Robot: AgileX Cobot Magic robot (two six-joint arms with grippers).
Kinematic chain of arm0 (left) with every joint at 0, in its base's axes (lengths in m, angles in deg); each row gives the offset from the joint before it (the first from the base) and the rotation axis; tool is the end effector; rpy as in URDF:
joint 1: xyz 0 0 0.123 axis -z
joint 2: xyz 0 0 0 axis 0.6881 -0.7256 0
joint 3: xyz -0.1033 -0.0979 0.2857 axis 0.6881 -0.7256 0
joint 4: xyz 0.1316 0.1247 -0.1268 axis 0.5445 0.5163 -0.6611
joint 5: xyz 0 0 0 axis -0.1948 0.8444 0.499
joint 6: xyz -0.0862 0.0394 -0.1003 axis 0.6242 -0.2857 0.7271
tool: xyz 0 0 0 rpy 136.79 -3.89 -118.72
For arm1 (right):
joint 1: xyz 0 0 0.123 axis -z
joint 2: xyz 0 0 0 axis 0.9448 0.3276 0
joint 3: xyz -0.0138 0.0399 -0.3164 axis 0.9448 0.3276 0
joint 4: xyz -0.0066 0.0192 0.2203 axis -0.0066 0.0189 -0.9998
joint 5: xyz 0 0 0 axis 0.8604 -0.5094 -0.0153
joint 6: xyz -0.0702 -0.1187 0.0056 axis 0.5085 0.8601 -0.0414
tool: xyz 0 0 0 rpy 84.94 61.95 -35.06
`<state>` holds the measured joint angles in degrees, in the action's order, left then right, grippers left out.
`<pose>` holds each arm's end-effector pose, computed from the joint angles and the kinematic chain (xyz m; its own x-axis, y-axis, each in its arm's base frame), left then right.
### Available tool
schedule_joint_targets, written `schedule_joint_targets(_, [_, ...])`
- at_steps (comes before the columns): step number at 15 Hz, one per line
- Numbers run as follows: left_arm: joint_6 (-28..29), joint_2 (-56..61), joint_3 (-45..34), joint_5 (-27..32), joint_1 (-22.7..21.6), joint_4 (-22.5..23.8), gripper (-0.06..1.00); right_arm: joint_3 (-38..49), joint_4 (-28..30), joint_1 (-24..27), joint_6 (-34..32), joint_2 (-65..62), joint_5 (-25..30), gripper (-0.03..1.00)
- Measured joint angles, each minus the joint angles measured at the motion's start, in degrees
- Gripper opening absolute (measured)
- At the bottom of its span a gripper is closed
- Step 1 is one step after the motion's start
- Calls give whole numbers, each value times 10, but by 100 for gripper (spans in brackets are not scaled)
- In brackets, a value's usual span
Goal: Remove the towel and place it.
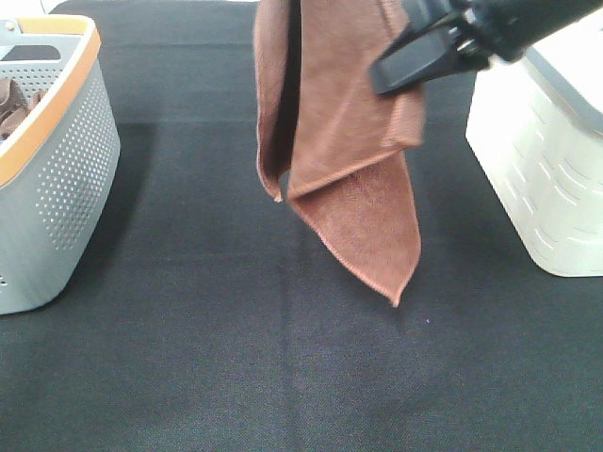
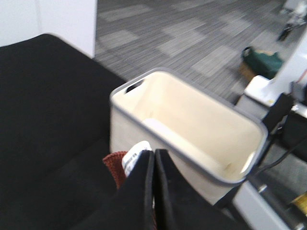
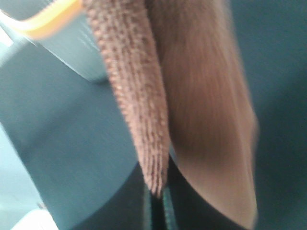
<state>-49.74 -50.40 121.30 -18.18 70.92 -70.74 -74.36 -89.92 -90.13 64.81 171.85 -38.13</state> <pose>0.3528 -0.2451 0.4974 -0.4022 0.1078 -0.9092 0.7148 0.6575 -0.2382 0.2573 0.1609 0.3415 -0.6449 -0.3363 -0.6863 -0.6666 0.6868 0.2898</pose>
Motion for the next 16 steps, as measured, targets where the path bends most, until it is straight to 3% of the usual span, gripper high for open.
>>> schedule_joint_targets(2, [17,0,0,38,0,64,0,-50,92,0,-77,0,15,0])
schedule_joint_targets(4, [18,0,0,46,0,72,0,-57,111,0,-92,0,14,0])
schedule_joint_targets(5, [22,0,0,70,0,98,0,-76,168,0,-128,1,5,0])
schedule_joint_targets(8, [65,0,0,99,0,188,0,-104,240,0,-183,24,-36,0])
schedule_joint_targets(10, [92,-1,0,104,2,265,0,-114,254,-2,-197,58,-107,0])
schedule_joint_targets(11, [96,-1,0,103,2,277,0,-115,258,-3,-200,65,-124,0])
schedule_joint_targets(16, [112,-42,0,53,-8,344,0,-119,300,-6,-205,115,-360,0])
